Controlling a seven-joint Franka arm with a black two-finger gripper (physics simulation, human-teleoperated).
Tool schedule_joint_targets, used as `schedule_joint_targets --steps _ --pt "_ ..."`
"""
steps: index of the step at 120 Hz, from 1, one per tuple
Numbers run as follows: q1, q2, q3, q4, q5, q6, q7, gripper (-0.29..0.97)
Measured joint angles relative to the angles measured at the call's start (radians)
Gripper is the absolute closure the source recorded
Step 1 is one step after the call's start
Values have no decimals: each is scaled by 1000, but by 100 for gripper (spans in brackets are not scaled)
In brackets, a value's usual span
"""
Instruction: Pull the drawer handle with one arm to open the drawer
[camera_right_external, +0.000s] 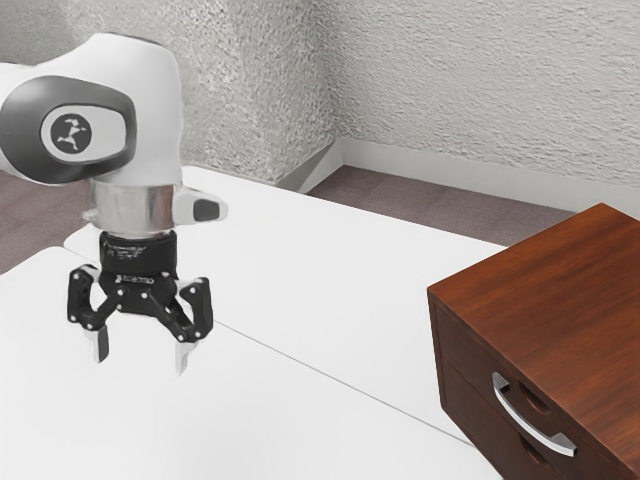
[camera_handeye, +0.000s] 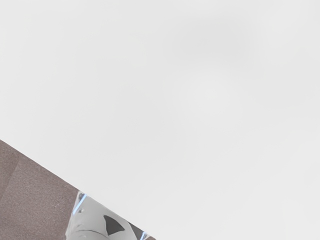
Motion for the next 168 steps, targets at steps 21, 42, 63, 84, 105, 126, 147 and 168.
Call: schedule_joint_targets --steps 21,42,63,84,105,126,147,168 --pt "-1 9 20 -1 -31 190 -228 0" --pt "11 41 38 20 -71 268 -404 0" --pt "277 63 -178 34 -127 301 -524 0" --pt "52 -125 -177 -137 -109 379 -617 0" --pt "-237 -128 -30 -167 -45 440 -697 0" --pt "-294 -109 -12 -177 -32 535 -759 0" --pt "-392 -107 -11 -196 -52 598 -821 0" --pt "-464 -45 -7 -191 -57 661 -877 0"
